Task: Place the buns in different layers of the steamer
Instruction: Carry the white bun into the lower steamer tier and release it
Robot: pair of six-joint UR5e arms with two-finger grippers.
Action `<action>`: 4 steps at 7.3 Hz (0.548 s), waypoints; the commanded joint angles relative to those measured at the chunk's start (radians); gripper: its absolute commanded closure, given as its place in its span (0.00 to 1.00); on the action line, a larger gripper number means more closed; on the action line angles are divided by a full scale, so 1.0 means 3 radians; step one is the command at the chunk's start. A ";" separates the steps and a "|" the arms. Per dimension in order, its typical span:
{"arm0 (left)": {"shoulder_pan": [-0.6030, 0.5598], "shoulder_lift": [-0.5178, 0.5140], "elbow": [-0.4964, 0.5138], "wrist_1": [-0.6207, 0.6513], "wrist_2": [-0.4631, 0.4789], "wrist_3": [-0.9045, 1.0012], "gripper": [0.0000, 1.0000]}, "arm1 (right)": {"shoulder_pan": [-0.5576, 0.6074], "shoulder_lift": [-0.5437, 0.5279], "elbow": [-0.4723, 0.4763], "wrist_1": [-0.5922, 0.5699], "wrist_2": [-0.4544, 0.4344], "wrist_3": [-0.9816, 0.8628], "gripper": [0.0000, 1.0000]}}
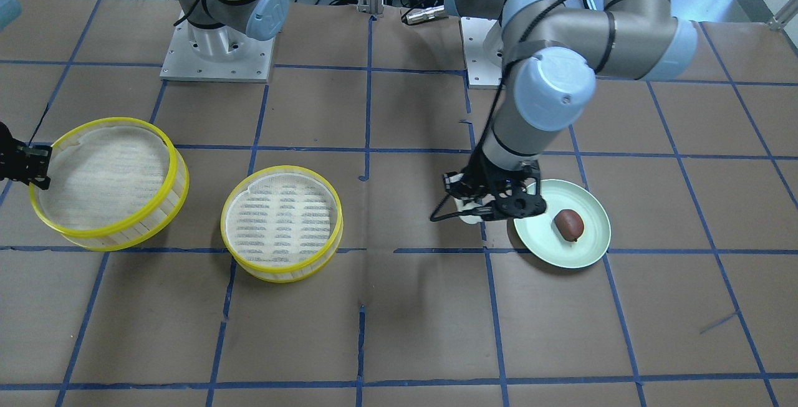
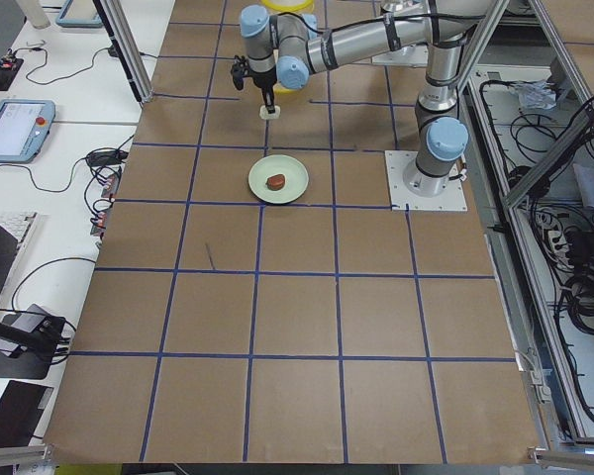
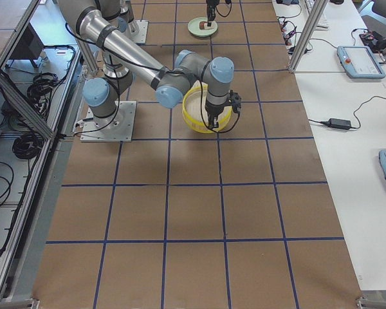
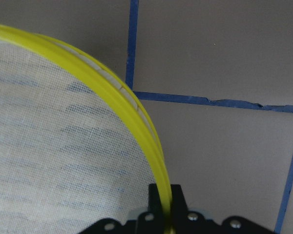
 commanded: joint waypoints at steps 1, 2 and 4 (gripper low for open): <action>-0.0623 -0.0271 0.0077 0.0589 -0.0660 -0.0783 0.92 | -0.0001 0.0002 0.0010 -0.0027 -0.0004 -0.0007 0.89; -0.0940 -0.0466 0.0082 0.0979 -0.0693 -0.1192 0.87 | -0.0001 0.0002 0.0010 -0.0027 0.0001 -0.0002 0.89; -0.1096 -0.0606 0.0092 0.1197 -0.0871 -0.1272 0.87 | -0.0001 0.0007 0.0010 -0.0027 0.0001 0.0018 0.89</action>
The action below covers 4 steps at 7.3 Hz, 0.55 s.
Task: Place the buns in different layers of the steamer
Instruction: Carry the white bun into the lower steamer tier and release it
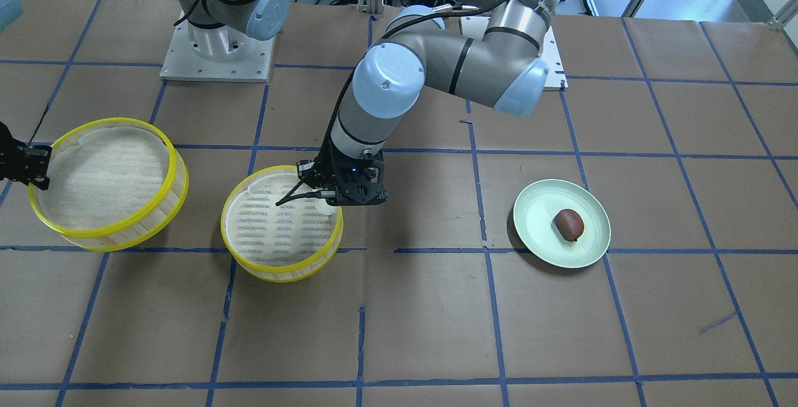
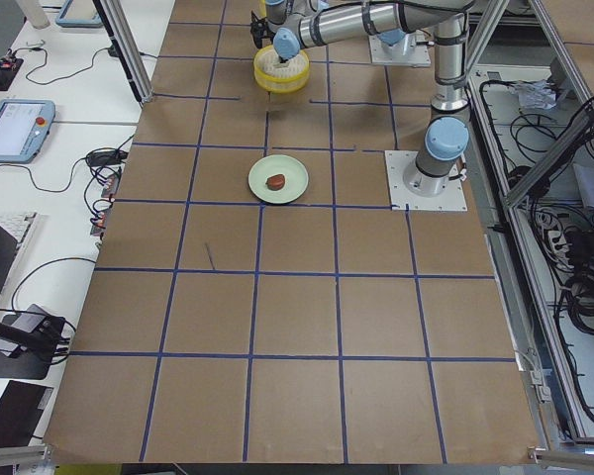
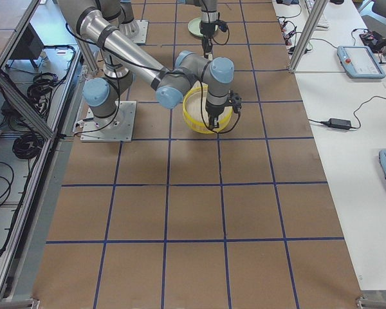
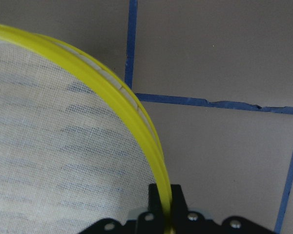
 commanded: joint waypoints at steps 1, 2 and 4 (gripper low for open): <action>-0.0139 -0.0104 0.0009 0.0153 -0.0177 -0.0111 0.84 | 0.0000 0.0003 0.0000 -0.0001 0.0001 0.0014 0.89; -0.0150 -0.0130 0.0009 0.0315 -0.0178 -0.0111 0.59 | 0.0000 0.0003 0.0000 -0.0001 -0.0004 0.0004 0.87; -0.0150 -0.0217 0.0009 0.0499 -0.0172 -0.0121 0.34 | 0.0000 0.0003 0.0000 -0.0001 0.0001 0.0019 0.80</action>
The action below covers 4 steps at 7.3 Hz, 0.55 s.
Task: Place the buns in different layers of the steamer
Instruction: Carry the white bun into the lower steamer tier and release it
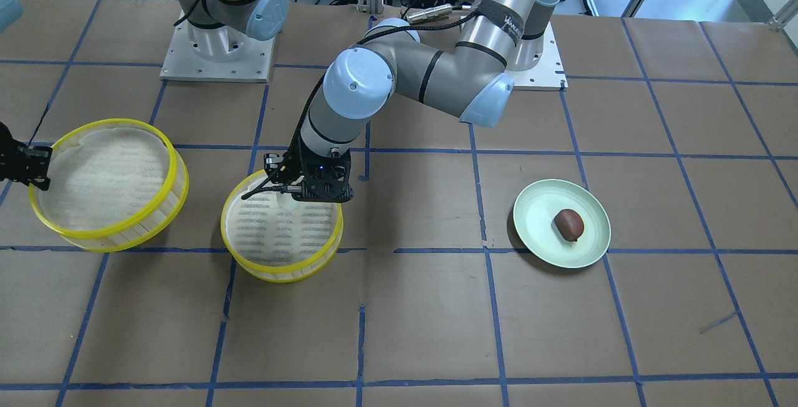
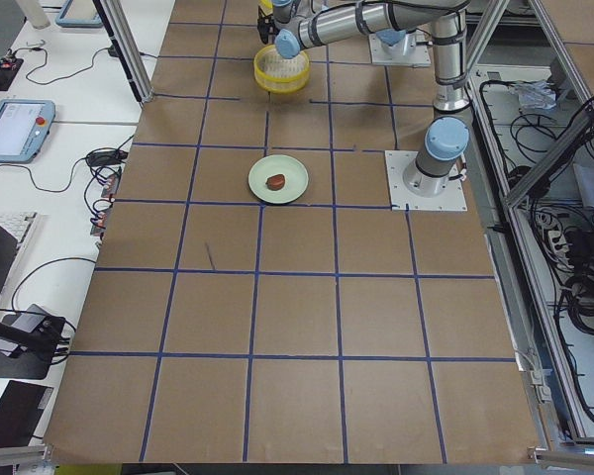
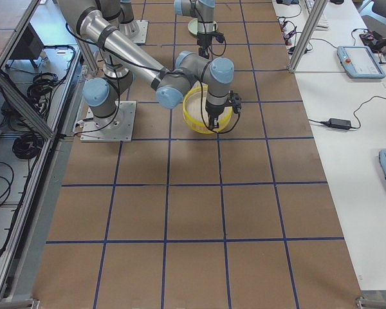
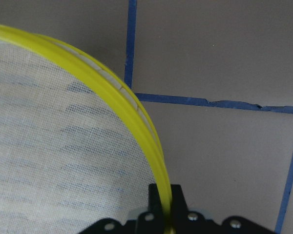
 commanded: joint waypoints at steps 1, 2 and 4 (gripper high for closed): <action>-0.0003 -0.0064 0.0000 0.0153 -0.0006 -0.0012 0.28 | 0.0000 0.0000 0.0000 0.0000 0.0006 0.0006 0.80; -0.0003 -0.0059 0.0005 0.0158 -0.0006 -0.0012 0.27 | 0.0005 -0.0005 -0.0005 0.0000 0.0001 0.0006 0.79; -0.0003 -0.0059 0.0016 0.0188 -0.0001 -0.0012 0.26 | 0.0005 -0.0005 -0.0010 0.0000 0.0001 0.0006 0.77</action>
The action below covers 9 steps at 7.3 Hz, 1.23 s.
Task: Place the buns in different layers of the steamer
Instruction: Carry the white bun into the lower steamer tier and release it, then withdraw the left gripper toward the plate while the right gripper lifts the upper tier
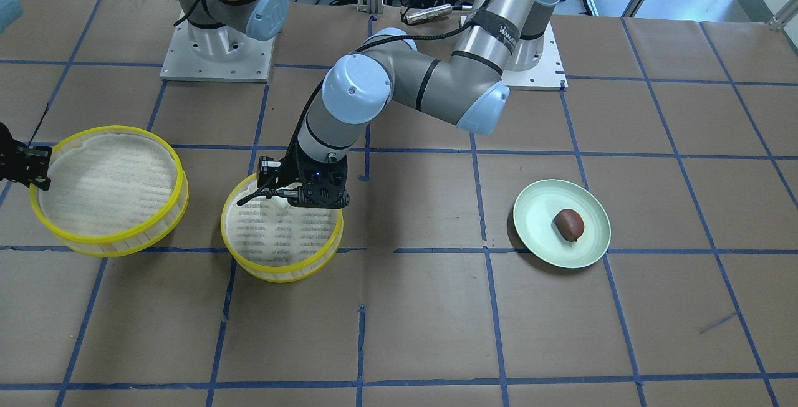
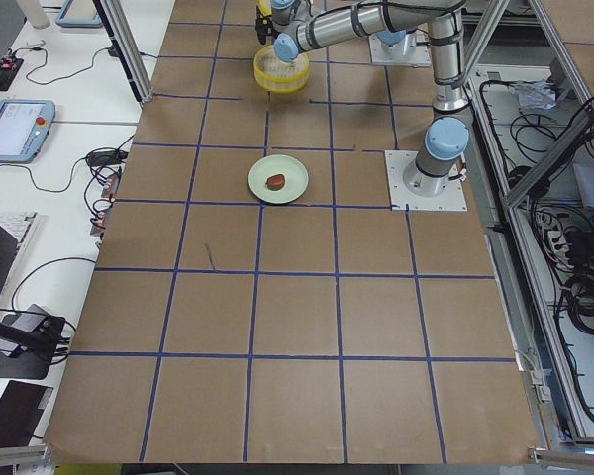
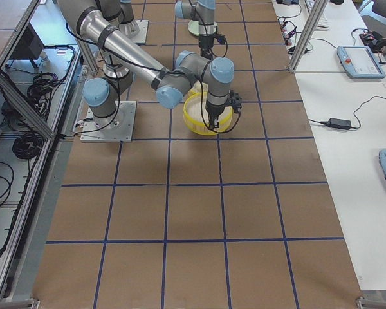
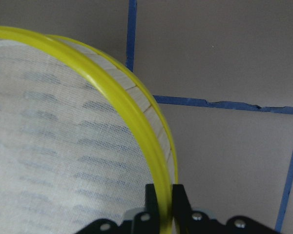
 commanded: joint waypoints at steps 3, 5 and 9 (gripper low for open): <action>0.0045 0.0233 0.0023 -0.0012 0.0078 0.0030 0.16 | 0.0001 -0.0006 -0.0015 0.0025 -0.0021 0.0005 0.94; 0.0381 0.0407 0.0023 -0.0205 0.0226 0.0066 0.10 | 0.0001 -0.0031 -0.0030 0.0061 -0.0016 0.0005 0.98; 0.1439 0.0807 -0.0161 -0.1336 0.1115 0.1637 0.03 | 0.0448 -0.0174 0.0011 0.0209 0.0122 0.0431 0.99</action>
